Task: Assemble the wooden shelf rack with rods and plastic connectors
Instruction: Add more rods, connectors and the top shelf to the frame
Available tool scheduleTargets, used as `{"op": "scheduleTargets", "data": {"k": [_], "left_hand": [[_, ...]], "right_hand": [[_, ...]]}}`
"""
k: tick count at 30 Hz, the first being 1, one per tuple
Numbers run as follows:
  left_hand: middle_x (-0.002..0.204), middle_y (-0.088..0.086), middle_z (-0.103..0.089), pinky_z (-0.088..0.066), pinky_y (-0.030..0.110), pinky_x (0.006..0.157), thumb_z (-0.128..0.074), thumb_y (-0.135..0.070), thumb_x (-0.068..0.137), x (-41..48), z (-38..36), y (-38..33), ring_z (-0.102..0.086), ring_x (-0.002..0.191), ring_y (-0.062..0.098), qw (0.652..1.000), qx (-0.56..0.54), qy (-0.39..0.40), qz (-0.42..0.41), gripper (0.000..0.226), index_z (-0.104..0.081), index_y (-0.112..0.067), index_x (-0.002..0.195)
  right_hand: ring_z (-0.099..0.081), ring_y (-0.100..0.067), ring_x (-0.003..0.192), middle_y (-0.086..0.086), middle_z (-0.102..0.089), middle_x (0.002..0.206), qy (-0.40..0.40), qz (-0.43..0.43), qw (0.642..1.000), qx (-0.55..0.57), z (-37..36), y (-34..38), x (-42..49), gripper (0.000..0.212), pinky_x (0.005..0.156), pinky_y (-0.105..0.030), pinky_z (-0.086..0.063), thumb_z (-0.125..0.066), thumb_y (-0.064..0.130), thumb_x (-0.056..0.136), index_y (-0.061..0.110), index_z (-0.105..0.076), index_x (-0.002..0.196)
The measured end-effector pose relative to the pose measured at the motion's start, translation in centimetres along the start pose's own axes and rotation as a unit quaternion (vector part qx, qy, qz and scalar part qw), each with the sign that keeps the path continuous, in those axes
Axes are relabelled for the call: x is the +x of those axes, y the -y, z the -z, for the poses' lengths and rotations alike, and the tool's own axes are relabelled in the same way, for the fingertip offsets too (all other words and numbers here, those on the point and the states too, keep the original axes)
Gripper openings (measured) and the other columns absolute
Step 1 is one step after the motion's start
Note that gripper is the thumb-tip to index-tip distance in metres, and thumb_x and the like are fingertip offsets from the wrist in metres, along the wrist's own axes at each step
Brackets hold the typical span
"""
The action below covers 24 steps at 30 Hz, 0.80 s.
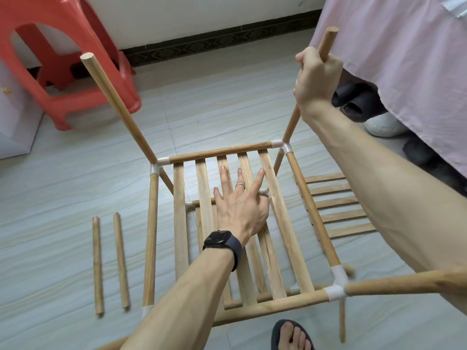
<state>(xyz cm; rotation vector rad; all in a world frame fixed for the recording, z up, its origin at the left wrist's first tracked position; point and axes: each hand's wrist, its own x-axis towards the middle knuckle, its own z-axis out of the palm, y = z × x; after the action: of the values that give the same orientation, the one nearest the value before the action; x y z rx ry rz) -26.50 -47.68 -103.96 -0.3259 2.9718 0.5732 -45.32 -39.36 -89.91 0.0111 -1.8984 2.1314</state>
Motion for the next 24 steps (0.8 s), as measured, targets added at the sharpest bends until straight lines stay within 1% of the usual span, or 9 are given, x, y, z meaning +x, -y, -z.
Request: {"op": "scheduleTargets", "data": {"k": [3,6,10,13,14,16,18,20,24], "left_hand": [[0.166,0.014,-0.02,-0.006,0.063,0.121,-0.031,-0.041,0.097,-0.2,0.2,0.0,0.025,0.151,0.032,1.0,0.011,0.007,0.0,0.067,-0.003,-0.051,0.157],[0.166,0.013,-0.02,-0.006,0.063,0.122,-0.03,-0.04,0.097,-0.2,0.3,-0.1,0.025,0.151,0.032,1.0,0.021,0.008,0.006,0.067,-0.001,-0.051,0.157],[0.166,0.013,-0.022,-0.007,0.066,0.12,-0.025,-0.041,0.098,0.1,-0.1,-0.4,0.024,0.151,0.035,0.998,0.055,0.002,0.017,0.066,0.004,-0.051,0.156],[0.167,0.012,-0.019,-0.003,0.069,0.118,-0.02,-0.046,0.1,0.3,-0.1,-0.4,0.024,0.151,0.035,0.998,0.065,0.015,0.021,0.062,0.007,-0.052,0.155],[0.167,0.012,-0.018,-0.002,0.069,0.119,-0.019,-0.048,0.101,0.2,0.0,-0.3,0.025,0.151,0.035,0.997,0.067,0.026,0.022,0.06,0.008,-0.053,0.155],[0.168,0.013,-0.014,-0.003,0.066,0.12,-0.015,-0.054,0.104,0.0,0.5,-0.3,0.026,0.151,0.036,0.996,0.072,0.048,0.027,0.056,0.009,-0.053,0.154],[0.168,0.013,-0.013,-0.009,0.063,0.121,-0.012,-0.06,0.103,-0.1,1.6,-0.5,0.025,0.151,0.037,0.992,0.084,0.084,0.032,0.055,0.01,-0.054,0.154],[0.166,0.014,-0.019,-0.019,0.062,0.119,-0.016,-0.064,0.102,-0.4,3.2,-1.0,0.02,0.152,0.038,0.983,0.12,0.139,0.027,0.058,0.01,-0.054,0.153],[0.159,0.011,-0.037,-0.041,0.049,0.112,-0.036,-0.059,0.101,-2.0,8.6,-2.5,-0.037,0.145,0.032,0.977,0.1,0.189,0.021,0.061,-0.018,-0.046,0.157]], "right_hand": [[-0.03,-0.017,0.046,0.007,-0.031,0.043,0.002,0.023,1.0,-0.01,-0.2,0.1,-0.4,0.041,0.049,-0.028,-0.027,-0.057,0.012,0.077,0.022,-0.032,0.046],[-0.033,-0.026,0.054,-0.009,-0.034,0.052,0.022,0.012,0.999,-0.037,0.2,0.0,-0.2,0.032,0.053,-0.039,-0.03,-0.057,0.014,0.08,0.014,-0.039,0.054],[-0.037,-0.017,0.045,0.001,-0.039,0.048,0.088,-0.034,0.994,-0.059,1.0,0.5,0.4,0.034,0.051,-0.034,-0.034,-0.056,0.015,0.087,0.019,-0.042,0.056],[-0.057,-0.013,0.061,0.003,-0.059,0.064,0.167,-0.066,0.963,-0.2,1.9,1.5,0.9,0.022,0.071,-0.041,-0.055,-0.056,0.027,0.096,0.016,-0.058,0.078],[-0.063,-0.015,0.074,0.001,-0.064,0.078,0.201,-0.075,0.934,-0.286,2.6,1.9,1.0,0.021,0.08,-0.041,-0.057,-0.056,0.033,0.097,0.013,-0.061,0.093],[-0.062,-0.02,0.087,-0.003,-0.062,0.093,0.276,-0.089,0.854,-0.431,4.3,3.6,1.0,0.034,0.075,-0.039,-0.055,-0.06,0.038,0.097,0.01,-0.058,0.116],[-0.059,-0.019,0.085,-0.001,-0.059,0.092,0.356,-0.093,0.768,-0.524,5.9,6.3,0.3,0.034,0.067,-0.034,-0.051,-0.061,0.038,0.098,0.011,-0.06,0.119],[-0.063,-0.017,0.09,-0.001,-0.063,0.1,0.418,-0.084,0.684,-0.591,7.3,9.5,-0.8,0.031,0.071,-0.032,-0.053,-0.058,0.038,0.1,0.014,-0.063,0.12],[-0.067,-0.016,0.093,0.002,-0.068,0.104,0.471,-0.012,0.565,-0.677,8.0,15.6,-5.1,0.03,0.077,-0.031,-0.056,-0.053,0.037,0.101,0.022,-0.067,0.124]]}}
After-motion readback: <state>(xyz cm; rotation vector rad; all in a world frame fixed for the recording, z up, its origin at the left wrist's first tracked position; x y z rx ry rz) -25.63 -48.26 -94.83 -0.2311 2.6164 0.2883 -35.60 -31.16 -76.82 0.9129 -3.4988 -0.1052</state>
